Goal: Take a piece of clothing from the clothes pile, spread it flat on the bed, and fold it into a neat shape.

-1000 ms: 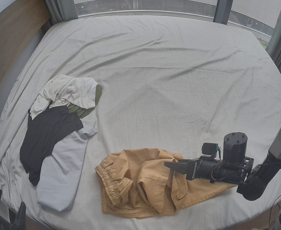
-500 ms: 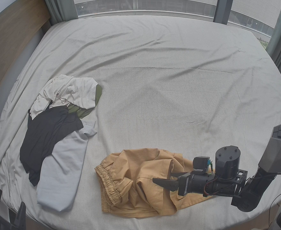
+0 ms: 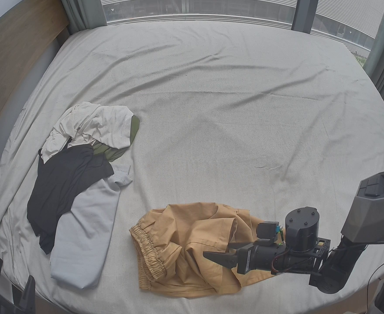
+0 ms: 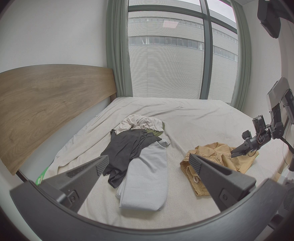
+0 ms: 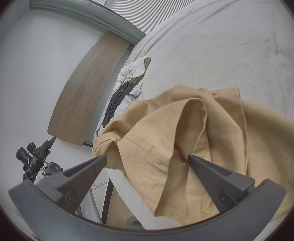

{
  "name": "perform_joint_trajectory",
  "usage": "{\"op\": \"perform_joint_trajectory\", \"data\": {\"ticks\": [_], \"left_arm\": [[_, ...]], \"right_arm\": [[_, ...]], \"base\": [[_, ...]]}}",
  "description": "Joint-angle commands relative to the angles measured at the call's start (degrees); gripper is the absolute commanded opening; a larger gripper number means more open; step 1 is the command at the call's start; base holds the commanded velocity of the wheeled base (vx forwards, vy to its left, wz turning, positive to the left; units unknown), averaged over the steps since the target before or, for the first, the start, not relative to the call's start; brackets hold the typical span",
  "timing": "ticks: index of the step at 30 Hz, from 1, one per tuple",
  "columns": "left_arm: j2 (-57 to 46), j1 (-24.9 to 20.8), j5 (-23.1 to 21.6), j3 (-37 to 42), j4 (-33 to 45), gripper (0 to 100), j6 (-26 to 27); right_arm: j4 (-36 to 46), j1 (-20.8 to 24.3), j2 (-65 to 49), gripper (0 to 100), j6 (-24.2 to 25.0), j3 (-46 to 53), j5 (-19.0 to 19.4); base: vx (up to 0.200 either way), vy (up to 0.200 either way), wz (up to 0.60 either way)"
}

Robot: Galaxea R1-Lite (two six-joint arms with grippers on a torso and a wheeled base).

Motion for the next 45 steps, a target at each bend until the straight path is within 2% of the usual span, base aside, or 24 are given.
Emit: {"op": "perform_joint_trajectory", "data": {"ticks": [1, 6, 26, 45], "left_arm": [[-0.75, 0.02, -0.01, 1.01, 0.01, 100, -0.02], [-0.75, 0.02, -0.01, 1.01, 0.01, 100, -0.02], [-0.75, 0.02, -0.01, 1.01, 0.01, 100, -0.02], [-0.75, 0.02, -0.01, 1.01, 0.01, 100, -0.02]], "right_arm": [[-4.82, 1.33, 5.81, 100, 3.01, -0.46, -0.01], [-9.13, 2.30, 8.44, 100, 4.86, -0.37, 0.25], [-9.22, 6.87, 0.80, 100, 5.91, -0.11, 1.04], [-9.31, 7.57, 4.05, 100, 6.00, -3.27, 0.87]], "base": [[0.000, 0.000, 0.00], [0.000, 0.000, 0.00], [0.000, 0.000, 0.00], [0.000, 0.000, 0.00]]}}
